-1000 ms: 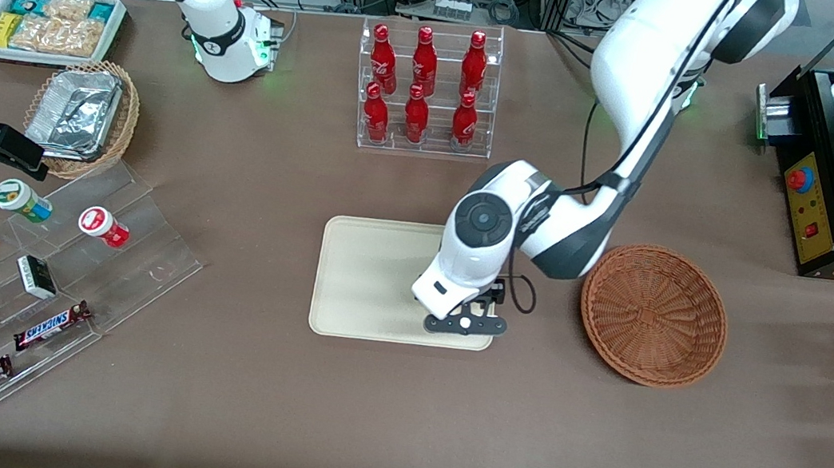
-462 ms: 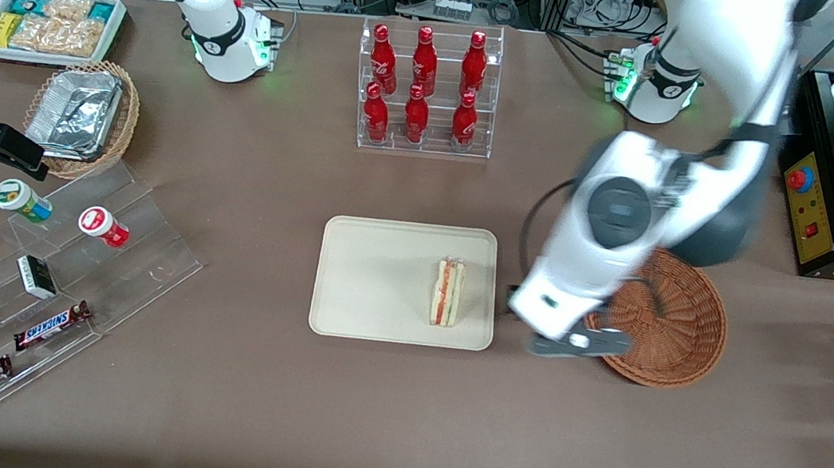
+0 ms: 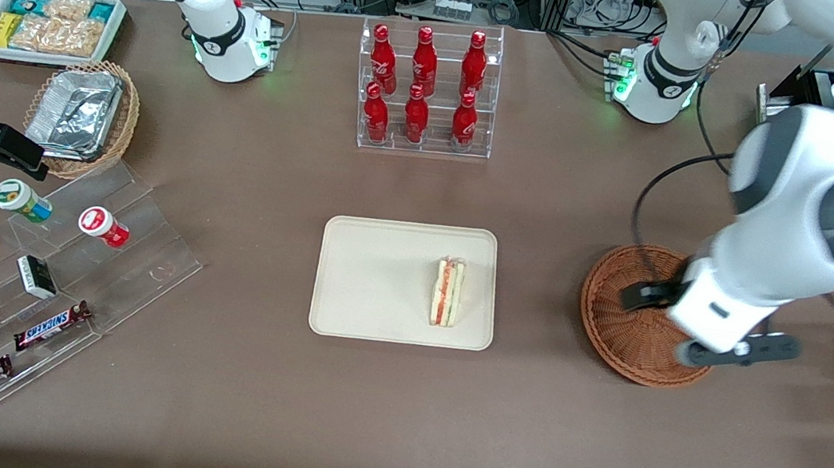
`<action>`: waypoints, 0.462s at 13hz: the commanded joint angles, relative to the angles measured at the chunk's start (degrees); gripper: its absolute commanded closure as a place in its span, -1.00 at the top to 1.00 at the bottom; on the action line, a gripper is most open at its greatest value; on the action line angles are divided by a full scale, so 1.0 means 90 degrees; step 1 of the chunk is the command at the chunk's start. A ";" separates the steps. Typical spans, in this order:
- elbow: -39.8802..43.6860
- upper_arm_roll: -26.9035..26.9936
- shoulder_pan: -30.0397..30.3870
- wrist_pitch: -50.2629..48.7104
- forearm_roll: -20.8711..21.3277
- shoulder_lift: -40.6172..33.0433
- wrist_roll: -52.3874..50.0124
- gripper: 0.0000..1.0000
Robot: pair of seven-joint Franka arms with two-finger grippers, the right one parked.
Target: Place sandwich from basket to tray
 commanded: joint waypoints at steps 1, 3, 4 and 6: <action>-0.0420 -0.0055 0.0531 -0.0436 -0.0181 -0.0602 0.0490 1.00; -0.1151 -0.0132 0.0845 -0.0534 -0.0181 -0.1285 0.0520 1.00; -0.1416 -0.0142 0.0866 -0.0544 -0.0181 -0.1529 0.0568 1.00; -0.1672 -0.0307 0.1069 -0.0554 -0.0133 -0.1911 0.0657 1.00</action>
